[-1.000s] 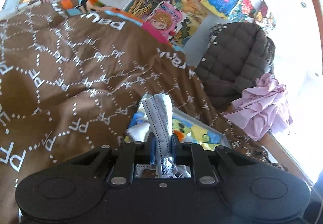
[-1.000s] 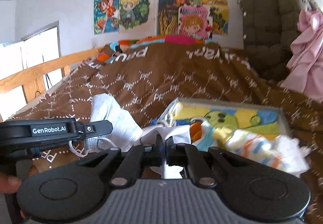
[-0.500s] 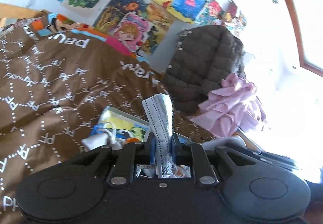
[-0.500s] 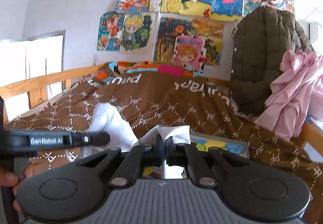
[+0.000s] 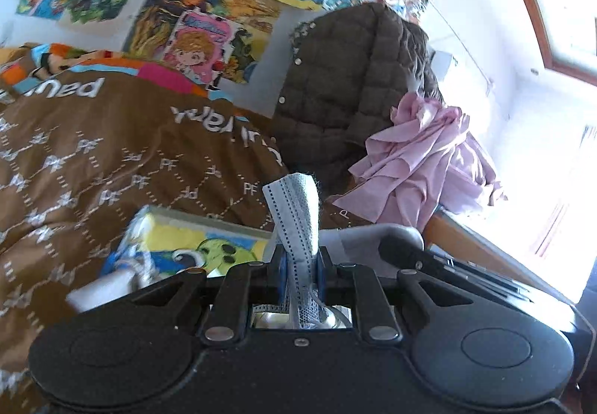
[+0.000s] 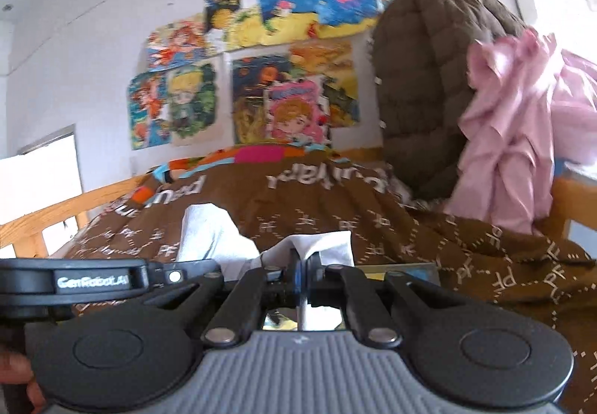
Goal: Organize soft objects
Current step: 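Lift and carry the mask and white cloth with both tools over the tray, then open both tools to drop the mask and white cloth into the tray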
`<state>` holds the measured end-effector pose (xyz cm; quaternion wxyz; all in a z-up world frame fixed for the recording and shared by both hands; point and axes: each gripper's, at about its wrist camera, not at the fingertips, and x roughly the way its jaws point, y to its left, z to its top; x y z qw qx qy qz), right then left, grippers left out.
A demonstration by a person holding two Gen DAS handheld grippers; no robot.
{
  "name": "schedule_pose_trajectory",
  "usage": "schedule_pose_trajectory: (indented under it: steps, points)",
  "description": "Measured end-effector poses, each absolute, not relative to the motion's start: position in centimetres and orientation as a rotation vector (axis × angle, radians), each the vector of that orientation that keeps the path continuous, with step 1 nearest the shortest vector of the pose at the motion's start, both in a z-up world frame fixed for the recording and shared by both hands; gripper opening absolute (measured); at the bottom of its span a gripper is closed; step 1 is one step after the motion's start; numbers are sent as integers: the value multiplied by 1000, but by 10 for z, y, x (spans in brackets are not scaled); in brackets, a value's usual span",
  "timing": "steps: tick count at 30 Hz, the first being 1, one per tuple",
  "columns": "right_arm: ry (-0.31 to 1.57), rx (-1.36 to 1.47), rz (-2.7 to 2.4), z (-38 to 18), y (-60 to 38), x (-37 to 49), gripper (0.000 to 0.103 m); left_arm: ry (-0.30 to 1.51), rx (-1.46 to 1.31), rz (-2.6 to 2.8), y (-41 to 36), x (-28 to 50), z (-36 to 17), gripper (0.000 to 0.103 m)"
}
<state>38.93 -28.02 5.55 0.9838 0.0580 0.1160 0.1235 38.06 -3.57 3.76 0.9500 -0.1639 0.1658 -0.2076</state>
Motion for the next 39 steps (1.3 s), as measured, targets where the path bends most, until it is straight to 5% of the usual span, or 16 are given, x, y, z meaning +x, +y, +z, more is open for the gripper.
schedule_pose_trajectory:
  steps: [14, 27, 39]
  points:
    - [447, 278, 163, -1, -336, 435, 4, 409, -313, -430, -117, 473, 16, 17]
    - [523, 263, 175, -12, -329, 427, 13, 616, -323, -299, -102, 477, -26, 18]
    - [514, 263, 168, -7, -330, 418, 34, 672, -329, -205, -94, 475, -27, 42]
